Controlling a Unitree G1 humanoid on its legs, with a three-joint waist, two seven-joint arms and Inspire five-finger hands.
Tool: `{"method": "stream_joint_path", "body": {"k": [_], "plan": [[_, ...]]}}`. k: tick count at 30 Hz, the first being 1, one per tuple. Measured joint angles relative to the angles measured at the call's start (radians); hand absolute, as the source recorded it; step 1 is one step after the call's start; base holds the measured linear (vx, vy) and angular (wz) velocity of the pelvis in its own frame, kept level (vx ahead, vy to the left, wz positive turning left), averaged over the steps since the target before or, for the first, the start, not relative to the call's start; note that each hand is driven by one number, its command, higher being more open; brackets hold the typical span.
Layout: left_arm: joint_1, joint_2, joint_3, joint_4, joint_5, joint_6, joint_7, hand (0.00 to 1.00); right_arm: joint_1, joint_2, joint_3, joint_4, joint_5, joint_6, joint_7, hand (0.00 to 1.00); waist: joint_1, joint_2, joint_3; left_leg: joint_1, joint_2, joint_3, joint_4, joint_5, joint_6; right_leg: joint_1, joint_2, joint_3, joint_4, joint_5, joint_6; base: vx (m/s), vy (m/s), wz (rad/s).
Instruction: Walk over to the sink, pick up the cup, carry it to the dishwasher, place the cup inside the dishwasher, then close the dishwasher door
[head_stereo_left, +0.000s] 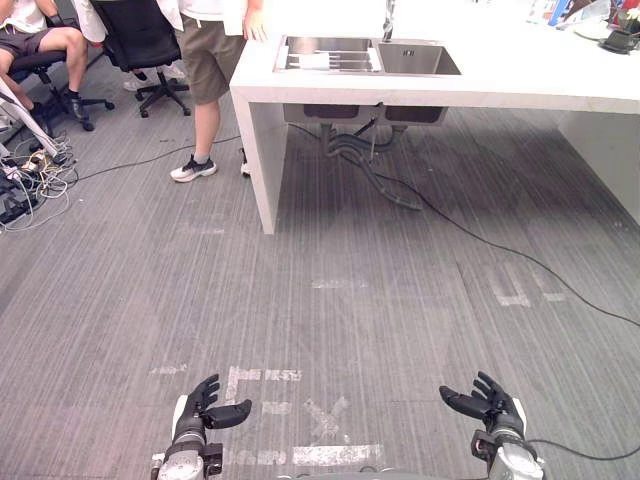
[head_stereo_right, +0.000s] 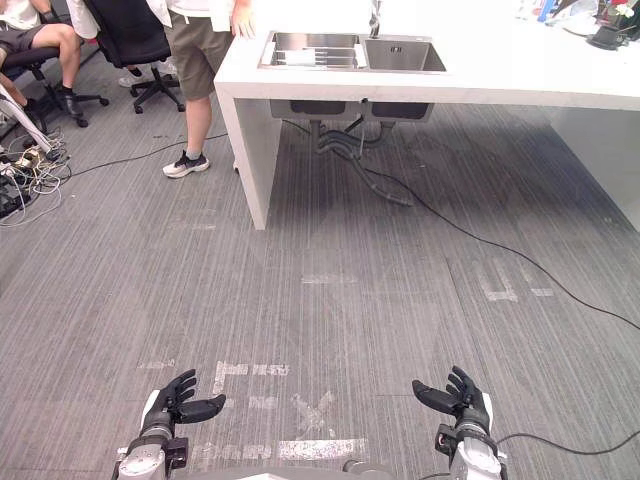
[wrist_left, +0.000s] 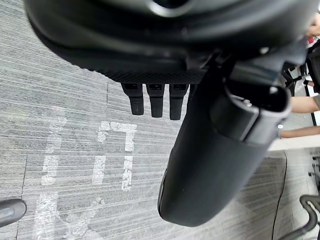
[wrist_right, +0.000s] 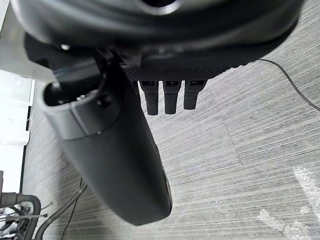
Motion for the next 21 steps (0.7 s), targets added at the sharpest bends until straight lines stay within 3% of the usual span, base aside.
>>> {"method": "stream_joint_path", "body": {"k": [7,15,21], "plan": [[0.005,0.0,0.002,0.038,0.0,0.001,-0.001,0.9,0.001,0.0,0.0,0.045,0.001,0.009,0.009,0.9,0.0,-0.003,0.002,0.008,0.0,0.0,0.001,0.001,0.001,-0.005,-0.001,-0.003,0.032,-0.022,-0.017,-0.05,-0.025,0.02],[0.016,0.0,0.002,0.051,-0.02,0.001,-0.008,0.9,0.002,0.0,0.0,0.045,0.001,0.01,0.013,0.9,-0.001,-0.004,0.002,-0.001,-0.001,0.0,-0.022,0.025,0.04,-0.029,-0.001,-0.021,0.046,-0.027,-0.027,-0.05,-0.014,0.0],[0.013,-0.004,0.001,0.044,-0.039,0.001,-0.014,0.9,-0.008,0.0,0.0,0.042,0.001,0.012,0.012,0.9,-0.002,-0.004,0.011,-0.016,-0.007,0.003,-0.034,0.026,0.041,-0.051,-0.006,-0.023,0.045,-0.027,-0.027,0.02,0.013,-0.01]]}}
